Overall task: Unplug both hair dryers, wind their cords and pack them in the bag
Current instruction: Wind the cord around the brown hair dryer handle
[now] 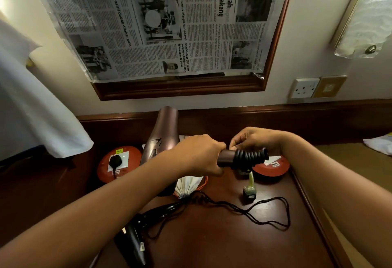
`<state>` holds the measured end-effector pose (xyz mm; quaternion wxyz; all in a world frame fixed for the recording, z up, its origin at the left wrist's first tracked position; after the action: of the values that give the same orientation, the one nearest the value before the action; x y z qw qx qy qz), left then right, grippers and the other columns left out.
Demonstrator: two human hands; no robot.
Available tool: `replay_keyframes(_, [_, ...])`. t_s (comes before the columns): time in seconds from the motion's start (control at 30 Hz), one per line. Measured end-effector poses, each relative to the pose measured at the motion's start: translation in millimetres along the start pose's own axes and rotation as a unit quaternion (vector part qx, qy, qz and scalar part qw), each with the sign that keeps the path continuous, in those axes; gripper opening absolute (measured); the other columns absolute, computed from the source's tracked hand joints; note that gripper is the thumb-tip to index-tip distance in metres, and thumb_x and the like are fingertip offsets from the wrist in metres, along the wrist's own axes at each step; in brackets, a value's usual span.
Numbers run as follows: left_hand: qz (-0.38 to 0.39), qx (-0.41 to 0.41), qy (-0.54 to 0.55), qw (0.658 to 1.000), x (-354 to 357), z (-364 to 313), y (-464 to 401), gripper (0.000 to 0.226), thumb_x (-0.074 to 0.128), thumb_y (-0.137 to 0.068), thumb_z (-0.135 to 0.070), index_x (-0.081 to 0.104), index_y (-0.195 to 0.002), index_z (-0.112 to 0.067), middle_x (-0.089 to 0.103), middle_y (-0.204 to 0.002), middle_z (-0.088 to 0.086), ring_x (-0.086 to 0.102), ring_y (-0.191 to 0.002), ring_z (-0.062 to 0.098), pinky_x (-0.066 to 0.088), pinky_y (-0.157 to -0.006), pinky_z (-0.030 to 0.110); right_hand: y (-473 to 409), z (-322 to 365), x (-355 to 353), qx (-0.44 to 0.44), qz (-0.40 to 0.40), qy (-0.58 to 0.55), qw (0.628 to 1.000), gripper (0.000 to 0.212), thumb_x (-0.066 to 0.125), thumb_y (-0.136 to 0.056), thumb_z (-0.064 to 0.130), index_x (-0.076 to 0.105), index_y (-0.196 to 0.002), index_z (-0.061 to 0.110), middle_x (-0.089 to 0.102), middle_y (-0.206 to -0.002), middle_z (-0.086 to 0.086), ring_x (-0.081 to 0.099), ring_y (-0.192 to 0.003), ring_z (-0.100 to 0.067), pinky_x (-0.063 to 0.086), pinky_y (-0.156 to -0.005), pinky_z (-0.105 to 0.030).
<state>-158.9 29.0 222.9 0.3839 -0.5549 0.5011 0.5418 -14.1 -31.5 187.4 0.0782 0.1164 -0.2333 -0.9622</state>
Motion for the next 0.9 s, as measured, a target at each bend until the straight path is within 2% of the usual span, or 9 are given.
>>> replay_keyframes(0.13, [0.021, -0.005, -0.025, 0.999, 12.3, -7.5, -2.9, 0.028, 0.064, -0.082, -0.039, 0.054, -0.101, -0.021, 0.044, -0.073, -0.006, 0.045, -0.067, 0.017, 0.043, -0.061, 0.032, 4.5, 13.0, -0.2, 0.009, -0.036, 0.140, 0.989, 0.017, 0.055, -0.091, 0.007, 0.068, -0.096, -0.005, 0.061, -0.075, -0.009, 0.055, -0.062, -0.012, 0.046, -0.059, -0.020])
replay_keyframes(0.2, [0.030, -0.026, -0.023, 0.999, 19.4, -4.1, -5.4, 0.027, 0.064, -0.082, -0.038, 0.055, -0.097, -0.018, 0.045, -0.071, -0.005, 0.048, -0.066, 0.019, 0.047, -0.061, 0.034, 9.7, 18.2, 3.4, 0.019, -0.073, 0.171, 0.982, 0.018, 0.051, -0.089, 0.004, 0.069, -0.092, -0.001, 0.056, -0.070, -0.006, 0.047, -0.060, -0.013, 0.040, -0.058, -0.023])
replay_keyframes(0.27, [0.041, -0.051, -0.009, 0.998, 25.6, 2.0, -7.4, 0.027, 0.065, -0.081, -0.039, 0.056, -0.095, -0.017, 0.049, -0.075, -0.002, 0.052, -0.070, 0.022, 0.050, -0.064, 0.037, 17.7, 21.0, 11.4, 0.028, -0.100, 0.205, 0.973, 0.020, 0.049, -0.086, 0.007, 0.067, -0.092, 0.002, 0.057, -0.072, -0.006, 0.048, -0.063, -0.016, 0.040, -0.060, -0.028])
replay_keyframes(0.37, [0.066, -0.070, 0.000, 0.995, 33.3, 6.5, -9.3, 0.027, 0.065, -0.081, -0.038, 0.056, -0.096, -0.017, 0.048, -0.074, -0.002, 0.051, -0.071, 0.022, 0.046, -0.062, 0.034, 28.3, 21.1, 27.6, 0.018, -0.116, 0.318, 0.941, 0.016, 0.058, -0.086, 0.025, 0.064, -0.096, 0.015, 0.065, -0.084, 0.001, 0.059, -0.072, -0.013, 0.049, -0.066, -0.030])
replay_keyframes(0.5, [0.068, -0.078, -0.004, 0.995, 40.0, 7.0, -13.6, 0.025, 0.065, -0.080, -0.037, 0.054, -0.093, -0.019, 0.043, -0.070, -0.005, 0.048, -0.068, 0.020, 0.035, -0.054, 0.029, 27.6, 6.9, 40.3, -0.015, -0.180, 0.448, 0.875, 0.040, 0.069, -0.075, 0.046, 0.054, -0.102, 0.021, 0.053, -0.097, 0.004, 0.048, -0.086, -0.014, 0.044, -0.072, -0.028])
replay_keyframes(0.63, [0.062, -0.071, 0.016, 0.995, 41.8, 9.0, -17.3, 0.022, 0.065, -0.078, -0.037, 0.054, -0.087, -0.020, 0.045, -0.069, -0.005, 0.050, -0.067, 0.020, 0.032, -0.051, 0.027, 23.0, -9.5, 43.9, -0.057, -0.250, 0.459, 0.851, 0.038, 0.070, -0.073, 0.045, 0.045, -0.096, 0.028, 0.045, -0.093, 0.008, 0.039, -0.084, -0.011, 0.035, -0.067, -0.021])
replay_keyframes(0.8, [0.053, -0.067, 0.029, 0.996, 40.5, 9.7, -15.7, 0.027, 0.065, -0.081, -0.042, 0.045, -0.088, -0.024, 0.046, -0.072, -0.006, 0.047, -0.067, 0.017, 0.031, -0.051, 0.029, 28.2, -22.4, 42.2, -0.135, -0.307, 0.396, 0.855, 0.037, 0.075, -0.072, 0.037, 0.051, -0.097, 0.024, 0.049, -0.091, 0.008, 0.040, -0.080, -0.009, 0.036, -0.066, -0.016])
replay_keyframes(0.83, [0.050, -0.067, 0.043, 0.996, 40.5, 10.3, -14.7, 0.029, 0.064, -0.081, -0.044, 0.046, -0.091, -0.023, 0.049, -0.077, -0.004, 0.050, -0.072, 0.018, 0.036, -0.054, 0.030, 29.4, -23.9, 42.3, -0.141, -0.313, 0.390, 0.854, 0.039, 0.076, -0.072, 0.036, 0.052, -0.099, 0.023, 0.049, -0.091, 0.008, 0.041, -0.081, -0.008, 0.037, -0.067, -0.016])
replay_keyframes(0.9, [0.035, -0.072, 0.084, 0.993, 40.3, 13.2, -10.1, 0.038, 0.062, -0.082, -0.051, 0.050, -0.106, -0.024, 0.057, -0.094, -0.002, 0.055, -0.085, 0.019, 0.047, -0.071, 0.034, 31.9, -26.6, 40.9, -0.147, -0.330, 0.378, 0.853, 0.041, 0.078, -0.072, 0.033, 0.055, -0.103, 0.020, 0.050, -0.092, 0.008, 0.042, -0.083, -0.009, 0.038, -0.067, -0.018])
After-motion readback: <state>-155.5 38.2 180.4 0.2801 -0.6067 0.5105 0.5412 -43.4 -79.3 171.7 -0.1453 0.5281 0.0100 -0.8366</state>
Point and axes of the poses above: each hand's wrist, its own y-axis away from the middle knuckle, its own x-axis out of the palm, z = x × y, the point moved 4 cm from there along -y, towards the middle knuckle
